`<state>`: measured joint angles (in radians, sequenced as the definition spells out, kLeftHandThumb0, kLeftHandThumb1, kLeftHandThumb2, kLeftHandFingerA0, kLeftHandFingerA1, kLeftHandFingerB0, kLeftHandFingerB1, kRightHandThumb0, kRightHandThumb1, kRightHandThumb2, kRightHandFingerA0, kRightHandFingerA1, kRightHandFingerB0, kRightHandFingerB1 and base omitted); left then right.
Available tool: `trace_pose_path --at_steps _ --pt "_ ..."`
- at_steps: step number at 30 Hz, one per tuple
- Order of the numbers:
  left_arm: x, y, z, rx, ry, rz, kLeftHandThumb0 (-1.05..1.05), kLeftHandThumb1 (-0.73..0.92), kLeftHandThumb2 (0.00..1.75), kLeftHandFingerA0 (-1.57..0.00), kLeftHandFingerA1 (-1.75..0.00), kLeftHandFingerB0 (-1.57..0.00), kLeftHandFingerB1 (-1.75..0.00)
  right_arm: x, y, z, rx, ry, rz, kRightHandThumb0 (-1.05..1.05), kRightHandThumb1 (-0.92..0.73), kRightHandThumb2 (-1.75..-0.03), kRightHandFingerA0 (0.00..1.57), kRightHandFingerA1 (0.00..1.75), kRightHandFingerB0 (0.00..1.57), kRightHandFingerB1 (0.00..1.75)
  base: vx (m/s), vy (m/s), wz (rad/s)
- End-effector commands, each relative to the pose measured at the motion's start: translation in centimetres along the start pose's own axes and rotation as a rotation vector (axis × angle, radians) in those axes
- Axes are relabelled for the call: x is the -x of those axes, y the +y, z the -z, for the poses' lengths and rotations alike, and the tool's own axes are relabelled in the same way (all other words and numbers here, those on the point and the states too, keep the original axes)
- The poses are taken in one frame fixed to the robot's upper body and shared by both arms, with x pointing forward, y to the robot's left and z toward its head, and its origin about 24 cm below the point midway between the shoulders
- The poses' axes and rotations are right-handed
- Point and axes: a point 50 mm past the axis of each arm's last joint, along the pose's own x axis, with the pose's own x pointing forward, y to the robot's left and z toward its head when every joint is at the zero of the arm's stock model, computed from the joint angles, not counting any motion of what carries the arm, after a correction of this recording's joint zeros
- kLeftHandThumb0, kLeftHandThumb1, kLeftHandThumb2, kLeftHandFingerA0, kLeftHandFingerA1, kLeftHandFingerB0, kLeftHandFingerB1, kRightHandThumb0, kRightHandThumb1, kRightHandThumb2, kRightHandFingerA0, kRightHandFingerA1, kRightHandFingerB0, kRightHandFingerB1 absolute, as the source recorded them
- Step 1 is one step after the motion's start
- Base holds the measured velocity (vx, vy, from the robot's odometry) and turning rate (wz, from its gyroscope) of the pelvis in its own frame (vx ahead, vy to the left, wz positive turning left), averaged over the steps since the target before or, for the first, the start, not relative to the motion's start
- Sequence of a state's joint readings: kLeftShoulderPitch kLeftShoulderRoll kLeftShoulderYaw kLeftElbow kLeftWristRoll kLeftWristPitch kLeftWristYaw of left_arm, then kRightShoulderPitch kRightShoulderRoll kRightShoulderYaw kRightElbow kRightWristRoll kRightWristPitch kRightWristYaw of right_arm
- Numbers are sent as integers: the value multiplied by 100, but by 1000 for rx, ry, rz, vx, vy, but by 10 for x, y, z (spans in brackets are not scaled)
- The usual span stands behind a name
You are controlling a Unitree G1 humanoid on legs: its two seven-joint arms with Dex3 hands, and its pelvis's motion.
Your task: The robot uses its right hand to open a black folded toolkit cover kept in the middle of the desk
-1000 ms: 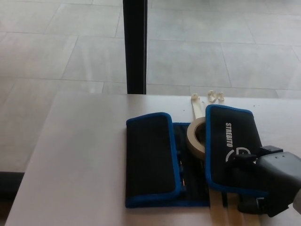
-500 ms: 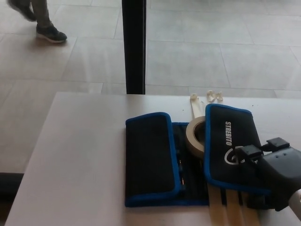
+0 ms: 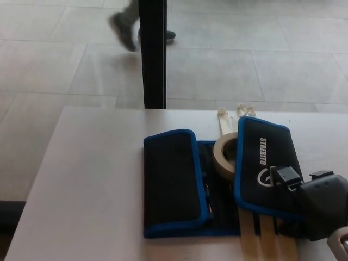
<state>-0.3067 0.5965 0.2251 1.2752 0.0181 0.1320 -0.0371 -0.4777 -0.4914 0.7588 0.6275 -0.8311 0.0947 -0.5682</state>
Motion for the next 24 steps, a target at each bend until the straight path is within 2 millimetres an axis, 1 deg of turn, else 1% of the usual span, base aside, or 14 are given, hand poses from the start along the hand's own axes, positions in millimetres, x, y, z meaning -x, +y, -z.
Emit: trace_pose_path --at_steps 1,2,3,4,5,8,10,11,12,13,17,19,23,24 --pt "1 11 0 -13 19 -15 -69 15 122 -61 -106 0 -75 -10 -12 0 7 82 257 -43 -60 -60 83 131 52 42 0 0 0" --pt "1 10 -2 -20 11 -14 -80 13 125 -52 -105 -6 -82 -12 -15 -1 -48 139 316 -43 -50 -91 104 121 54 62 0 0 0" --pt "1 10 -2 -20 11 -14 -80 13 125 -52 -105 -6 -82 -13 -15 -2 -79 163 334 -43 -50 -91 104 121 54 62 0 0 0" --pt "1 9 -1 -5 16 -14 -96 15 148 -49 -122 -35 -114 -13 -16 -3 -93 196 351 -38 -66 -63 89 148 59 47 0 0 0" --pt "1 9 -1 0 16 -4 -65 15 120 -46 -96 -8 -77 -11 -19 -7 -231 275 404 -32 -70 -60 92 160 65 48 0 0 0" --pt "1 9 0 -6 21 -3 -69 17 124 -52 -102 -1 -76 -5 -18 -9 -286 343 454 -33 -71 -65 90 169 77 51 0 0 0" --pt "1 8 1 10 24 -1 -69 19 126 -57 -104 0 -76 1 -17 -9 -347 407 459 -33 -69 -66 86 161 84 53 0 0 0" --pt "0 8 1 14 21 -4 -105 31 149 -62 -121 -4 -90 5 -18 -9 -390 432 486 -30 -70 -63 94 157 91 54 0 0 0" --pt "0 7 2 16 18 -4 -105 31 149 -62 -121 -4 -90 9 -19 -8 -428 459 514 -30 -70 -63 94 157 91 54 0 0 0" --pt "0 7 3 6 22 -6 -74 19 126 -53 -103 0 -77 13 -20 -8 -451 469 540 -30 -68 -68 98 155 92 60 0 0 0" --pt "0 7 2 2 22 0 -70 21 126 -48 -99 0 -76 20 -22 -7 -483 497 587 -29 -66 -70 99 157 91 64 0 0 0" --pt "0 8 2 -5 22 -6 -72 21 127 -61 -107 0 -75 24 -24 -4 -529 545 636 -29 -65 -70 103 155 93 63 0 0 0" --pt "0 7 3 -1 21 -4 -70 23 125 -56 -103 0 -74 27 -28 6 -680 651 710 -32 -66 -79 115 137 91 71 0 0 0" --pt "0 7 3 -3 21 -5 -74 25 129 -49 -101 0 -76 28 -29 8 -686 672 723 -31 -51 -103 126 123 84 81 0 0 0"
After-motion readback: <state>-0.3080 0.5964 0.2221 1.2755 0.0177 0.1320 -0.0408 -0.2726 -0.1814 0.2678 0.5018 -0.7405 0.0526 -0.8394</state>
